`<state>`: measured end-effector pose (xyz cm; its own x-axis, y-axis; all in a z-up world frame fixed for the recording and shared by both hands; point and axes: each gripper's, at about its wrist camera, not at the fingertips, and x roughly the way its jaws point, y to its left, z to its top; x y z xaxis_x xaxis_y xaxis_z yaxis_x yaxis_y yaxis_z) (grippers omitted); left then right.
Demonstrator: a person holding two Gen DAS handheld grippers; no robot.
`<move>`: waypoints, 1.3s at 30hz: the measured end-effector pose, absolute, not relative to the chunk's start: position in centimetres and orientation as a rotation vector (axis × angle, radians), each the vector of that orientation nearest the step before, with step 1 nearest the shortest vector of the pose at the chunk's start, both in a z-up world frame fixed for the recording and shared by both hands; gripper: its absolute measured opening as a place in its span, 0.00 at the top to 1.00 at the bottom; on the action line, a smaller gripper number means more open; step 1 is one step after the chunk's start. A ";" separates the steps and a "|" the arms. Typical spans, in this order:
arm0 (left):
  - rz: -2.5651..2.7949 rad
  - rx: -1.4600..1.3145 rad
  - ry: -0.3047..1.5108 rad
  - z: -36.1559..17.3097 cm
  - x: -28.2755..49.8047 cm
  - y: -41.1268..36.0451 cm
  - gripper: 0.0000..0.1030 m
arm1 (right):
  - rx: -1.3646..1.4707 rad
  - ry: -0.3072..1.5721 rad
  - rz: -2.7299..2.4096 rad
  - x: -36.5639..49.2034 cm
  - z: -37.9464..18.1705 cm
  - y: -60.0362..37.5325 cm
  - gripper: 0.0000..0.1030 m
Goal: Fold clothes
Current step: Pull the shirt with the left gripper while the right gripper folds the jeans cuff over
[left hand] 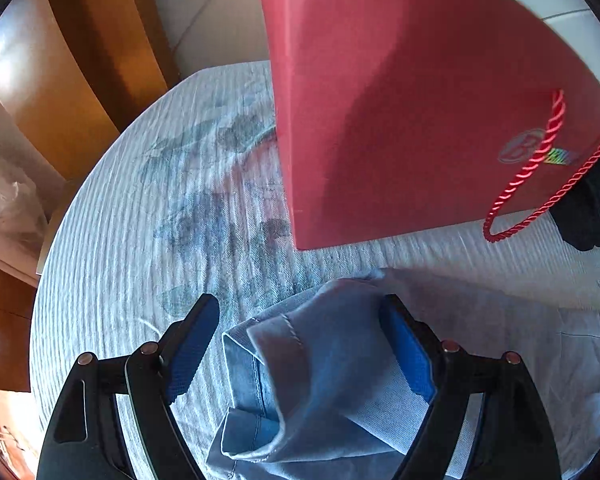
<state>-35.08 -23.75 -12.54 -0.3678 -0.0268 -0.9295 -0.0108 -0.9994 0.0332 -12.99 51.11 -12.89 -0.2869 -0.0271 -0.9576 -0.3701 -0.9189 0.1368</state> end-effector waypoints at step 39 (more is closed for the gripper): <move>-2.732 1.395 0.045 -6.6 4.0 -35.5 0.86 | -1.434 0.572 2.558 17.1 -6.9 48.2 0.63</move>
<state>3.97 -35.45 -6.65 -0.5841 -0.0521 -0.8100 0.0790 -0.9968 0.0071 17.10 48.20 -6.94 -0.5302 -0.0519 -0.8463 -0.3138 -0.9153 0.2527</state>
